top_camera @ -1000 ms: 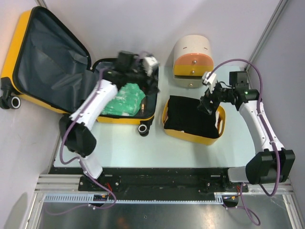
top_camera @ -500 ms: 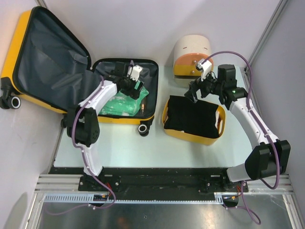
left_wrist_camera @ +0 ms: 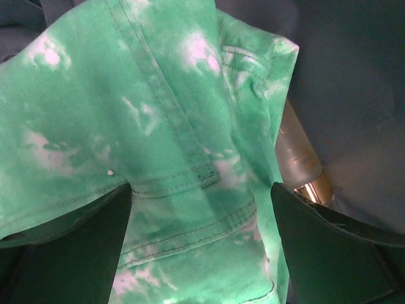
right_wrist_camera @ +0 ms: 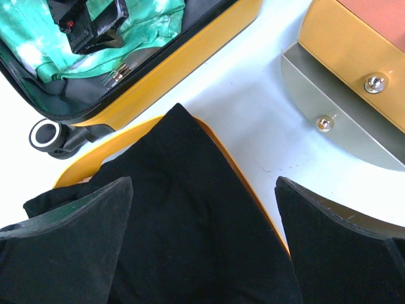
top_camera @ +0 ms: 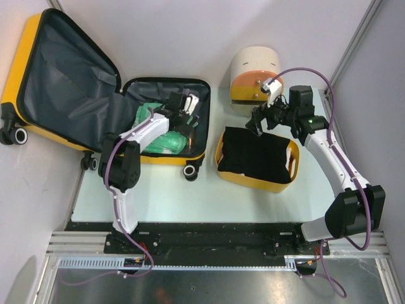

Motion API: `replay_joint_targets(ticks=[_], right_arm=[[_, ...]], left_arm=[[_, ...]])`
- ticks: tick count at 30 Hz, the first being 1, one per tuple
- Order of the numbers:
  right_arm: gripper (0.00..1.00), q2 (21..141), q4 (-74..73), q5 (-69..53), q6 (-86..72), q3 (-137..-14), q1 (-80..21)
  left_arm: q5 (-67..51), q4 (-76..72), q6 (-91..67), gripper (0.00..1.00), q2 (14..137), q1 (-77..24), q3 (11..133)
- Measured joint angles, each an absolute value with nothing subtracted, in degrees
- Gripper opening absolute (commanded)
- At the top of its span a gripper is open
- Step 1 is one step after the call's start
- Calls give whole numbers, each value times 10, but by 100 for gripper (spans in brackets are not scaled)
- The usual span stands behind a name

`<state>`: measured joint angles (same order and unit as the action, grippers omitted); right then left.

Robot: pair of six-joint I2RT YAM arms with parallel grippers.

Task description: Open, take out, and arrange the luggage

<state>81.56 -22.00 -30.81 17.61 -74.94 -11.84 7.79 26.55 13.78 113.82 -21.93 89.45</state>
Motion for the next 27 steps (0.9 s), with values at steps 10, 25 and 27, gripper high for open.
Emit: replay_joint_targets(ticks=[10,25,27], right_arm=[[100,820,-224,-311,179,-749,-116],[100,821,-225,-319,181,-749,-114],[100,821,-225,-319,181,-749,-114]], left_arm=[[199,181,146,100,1136,-265,830],[239,146,161,31,1143,-271,809],[237,147,159,18,1138,-268,808]])
